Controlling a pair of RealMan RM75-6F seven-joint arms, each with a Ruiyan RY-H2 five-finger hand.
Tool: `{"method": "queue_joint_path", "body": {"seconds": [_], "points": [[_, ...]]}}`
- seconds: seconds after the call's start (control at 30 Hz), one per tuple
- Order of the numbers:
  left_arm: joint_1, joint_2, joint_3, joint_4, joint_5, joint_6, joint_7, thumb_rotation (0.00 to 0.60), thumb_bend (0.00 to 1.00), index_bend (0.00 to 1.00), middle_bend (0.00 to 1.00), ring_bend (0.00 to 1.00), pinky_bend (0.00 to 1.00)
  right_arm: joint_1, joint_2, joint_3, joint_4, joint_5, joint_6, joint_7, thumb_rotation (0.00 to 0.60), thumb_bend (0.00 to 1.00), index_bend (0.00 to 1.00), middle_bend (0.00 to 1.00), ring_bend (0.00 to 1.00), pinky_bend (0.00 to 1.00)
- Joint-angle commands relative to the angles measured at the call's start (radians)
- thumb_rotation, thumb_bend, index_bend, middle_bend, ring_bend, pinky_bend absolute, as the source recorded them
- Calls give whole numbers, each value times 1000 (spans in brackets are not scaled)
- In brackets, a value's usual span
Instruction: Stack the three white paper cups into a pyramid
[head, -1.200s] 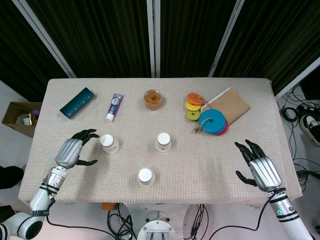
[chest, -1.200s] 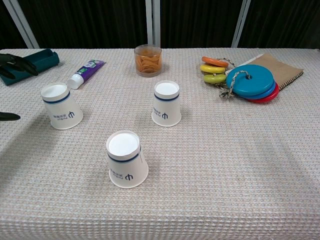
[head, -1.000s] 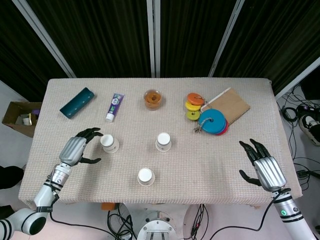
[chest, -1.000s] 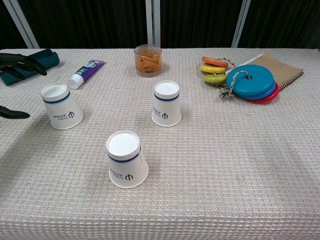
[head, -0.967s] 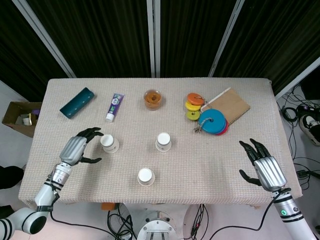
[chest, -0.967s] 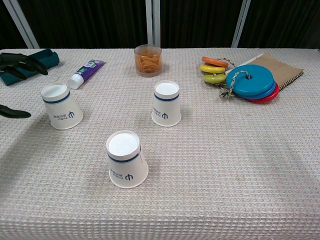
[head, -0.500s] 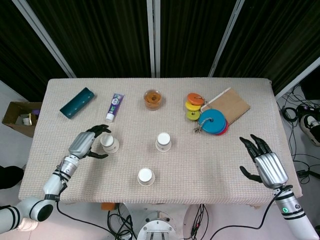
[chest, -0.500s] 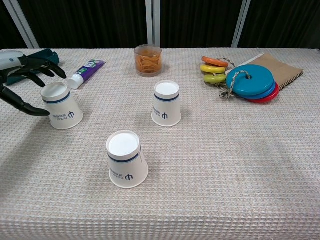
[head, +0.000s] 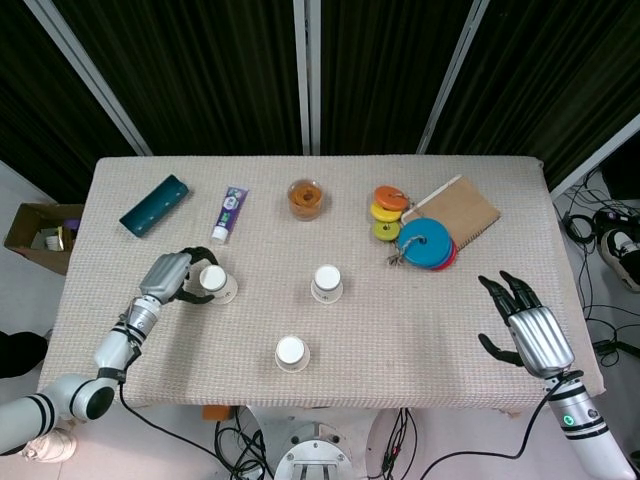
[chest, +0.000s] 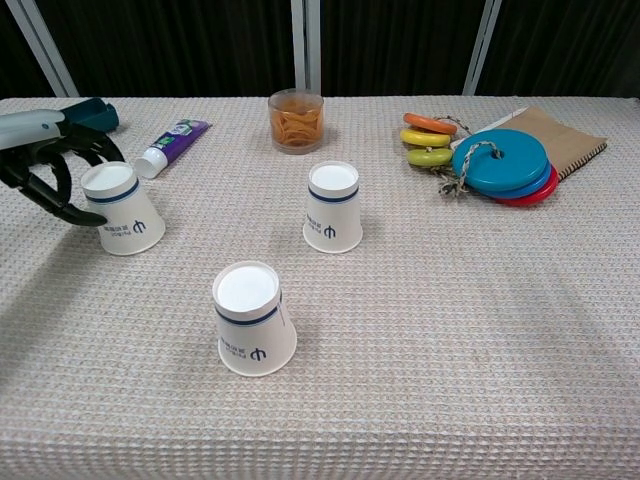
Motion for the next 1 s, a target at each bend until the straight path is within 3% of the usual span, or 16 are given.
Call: {"method": "queue_joint_path", "body": {"seconds": [0.03,0.13,0.47,0.67,1.0], "points": [[-13,6,-2,3,-13,-16,17,600,163,514,519,511,718,1,-3,1,2,0,-2,2,600,238,46,187,10,156],[-26,10,-12,-10,-17,-16,29,600,164,543,564,575,750,2,-4,2,4,-3,-3,4,600,237,51,189,10,156],[-116,-16,-71,-89,0,-31,47,600,162,540,546,556,730,-6,-2,4,9,-5,10,15,600,237,52,192,10,156],[-190,-93,-85,-60,-36,-90,90,600,162,534,526,514,651,-18,3,0,13,-6,21,25,600,238,52,193,10,156],[-254,-188,-99,0,-111,-105,167,600,161,523,503,467,616,-31,3,-4,23,-8,33,40,600,237,52,193,10,156]]}}
